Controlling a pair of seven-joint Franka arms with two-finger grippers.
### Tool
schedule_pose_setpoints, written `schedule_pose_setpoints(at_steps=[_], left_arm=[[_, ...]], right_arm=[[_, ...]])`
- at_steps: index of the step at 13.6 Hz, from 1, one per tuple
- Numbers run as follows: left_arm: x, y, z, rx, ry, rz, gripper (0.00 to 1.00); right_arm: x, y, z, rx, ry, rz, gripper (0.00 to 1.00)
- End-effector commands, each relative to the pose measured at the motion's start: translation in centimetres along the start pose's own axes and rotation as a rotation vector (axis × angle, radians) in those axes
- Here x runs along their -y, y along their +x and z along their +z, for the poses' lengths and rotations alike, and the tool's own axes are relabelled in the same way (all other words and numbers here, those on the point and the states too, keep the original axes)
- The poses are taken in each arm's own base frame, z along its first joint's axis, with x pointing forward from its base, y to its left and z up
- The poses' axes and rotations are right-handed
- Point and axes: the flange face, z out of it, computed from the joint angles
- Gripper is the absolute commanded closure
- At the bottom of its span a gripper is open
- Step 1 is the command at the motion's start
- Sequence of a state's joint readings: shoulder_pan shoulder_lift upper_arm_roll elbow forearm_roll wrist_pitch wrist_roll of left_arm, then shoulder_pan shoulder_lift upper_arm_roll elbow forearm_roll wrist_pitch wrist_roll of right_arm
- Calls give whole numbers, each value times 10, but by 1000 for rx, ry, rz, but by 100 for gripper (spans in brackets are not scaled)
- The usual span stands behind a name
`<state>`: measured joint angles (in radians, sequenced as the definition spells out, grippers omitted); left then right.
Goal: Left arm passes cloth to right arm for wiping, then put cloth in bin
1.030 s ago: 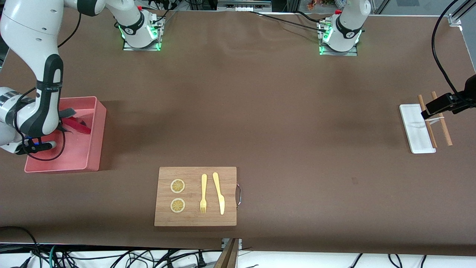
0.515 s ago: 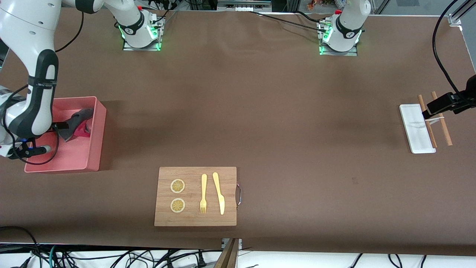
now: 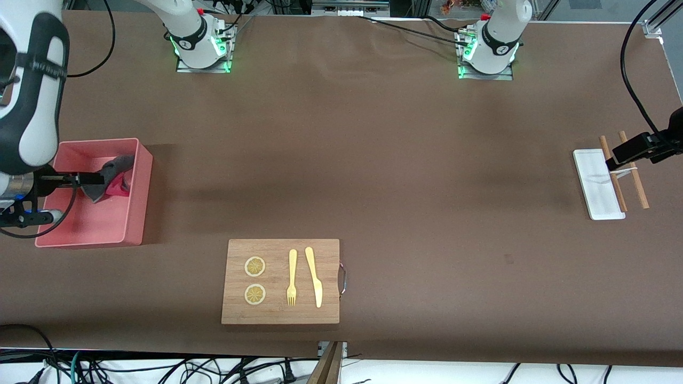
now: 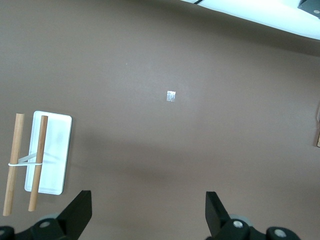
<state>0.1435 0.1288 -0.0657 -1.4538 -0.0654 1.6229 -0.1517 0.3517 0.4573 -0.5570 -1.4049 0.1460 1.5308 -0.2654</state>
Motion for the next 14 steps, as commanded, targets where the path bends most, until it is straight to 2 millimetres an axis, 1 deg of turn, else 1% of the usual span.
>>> schedule_pose_setpoints(at_steps=[1,2,3,5,6,7,8,9,10,11,12,13,14], left_arm=[[-2,3,-6,-6,-18,7,0],[-2,3,-6,-7,-16,7,0],[-2,3,-6,-7,-16,7,0],[-1,4,-4,-2,-13,6,0],[1,5,-2,1,-10,1,0],[2,5,-1,4,-10,-1,0],[-1,3,5,19,-2,10,0],[-4,2,7,21,29,24,0],[-13,-2,7,22,79,52,0],[-24,-4,11,30,119,79,0],[-29,-5,11,27,138,88,0],[-28,-6,10,27,139,88,0],[-28,-6,10,28,139,92,0]], right_arm=[[48,-38,-54,-53,12,58,0],[62,-46,-65,-58,24,83,0],[71,-54,-76,-75,32,90,0],[72,-73,-95,-111,17,64,0],[66,-86,-109,-141,21,75,0],[62,-97,-118,-158,26,79,0],[61,-107,-127,-174,29,77,0],[54,-118,-136,-198,34,89,0],[45,-124,-139,-207,37,103,0],[37,-128,-136,-201,43,114,0],[38,-131,-135,-198,44,113,0],[44,-132,-135,-195,44,108,0],[45,-134,-136,-197,49,113,0]])
